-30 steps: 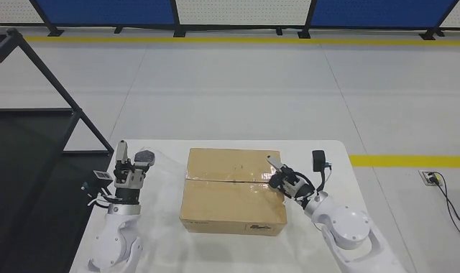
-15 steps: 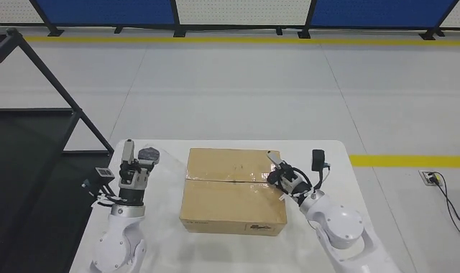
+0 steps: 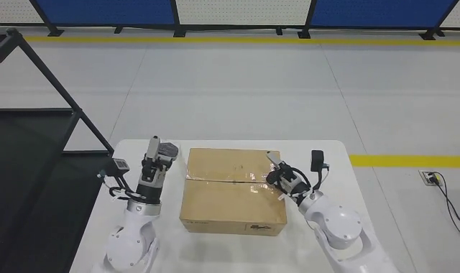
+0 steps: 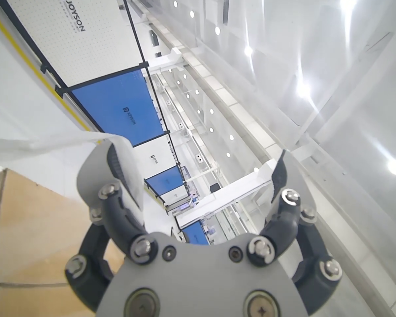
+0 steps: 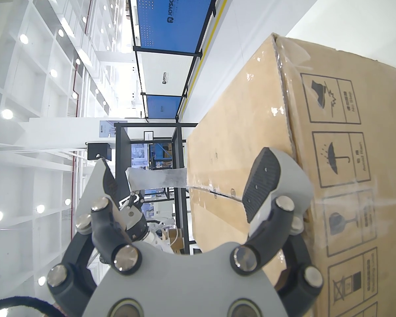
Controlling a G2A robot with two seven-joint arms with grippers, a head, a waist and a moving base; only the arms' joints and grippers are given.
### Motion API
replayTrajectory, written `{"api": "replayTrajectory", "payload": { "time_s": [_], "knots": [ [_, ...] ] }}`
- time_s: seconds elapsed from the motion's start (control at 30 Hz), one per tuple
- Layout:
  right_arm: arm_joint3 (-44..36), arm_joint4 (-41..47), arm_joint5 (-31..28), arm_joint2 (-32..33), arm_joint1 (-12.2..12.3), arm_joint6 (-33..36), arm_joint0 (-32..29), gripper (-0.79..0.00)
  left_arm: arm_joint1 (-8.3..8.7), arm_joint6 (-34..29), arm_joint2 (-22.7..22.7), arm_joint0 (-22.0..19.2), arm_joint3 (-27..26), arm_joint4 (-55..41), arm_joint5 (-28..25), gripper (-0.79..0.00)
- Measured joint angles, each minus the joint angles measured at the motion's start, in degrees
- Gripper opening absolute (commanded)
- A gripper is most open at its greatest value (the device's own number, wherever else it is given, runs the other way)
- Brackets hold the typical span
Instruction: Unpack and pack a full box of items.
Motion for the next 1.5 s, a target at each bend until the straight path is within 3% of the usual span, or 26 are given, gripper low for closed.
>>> {"api": "replayTrajectory", "payload": {
  "time_s": [0.8, 1.37, 1.5],
  "knots": [
    [-0.15, -0.22, 0.92, 0.68, -0.57, -0.12, 0.24, 0.0, -2.69, -2.87, 10.2, -4.63, 3.47, 8.26, 2.25, 0.0],
    [0.38, -2.26, 0.21, -0.37, -0.87, 2.7, 1.2, 0.0, -3.84, -5.54, 12.16, -5.46, 6.18, 10.73, 3.51, 0.0],
    [0.19, -3.27, -0.86, -0.85, -0.94, 3.3, 1.16, 0.0, -4.08, -8.73, 12.56, -6.84, 7.17, 9.86, 5.0, 0.0]
  ]
}}
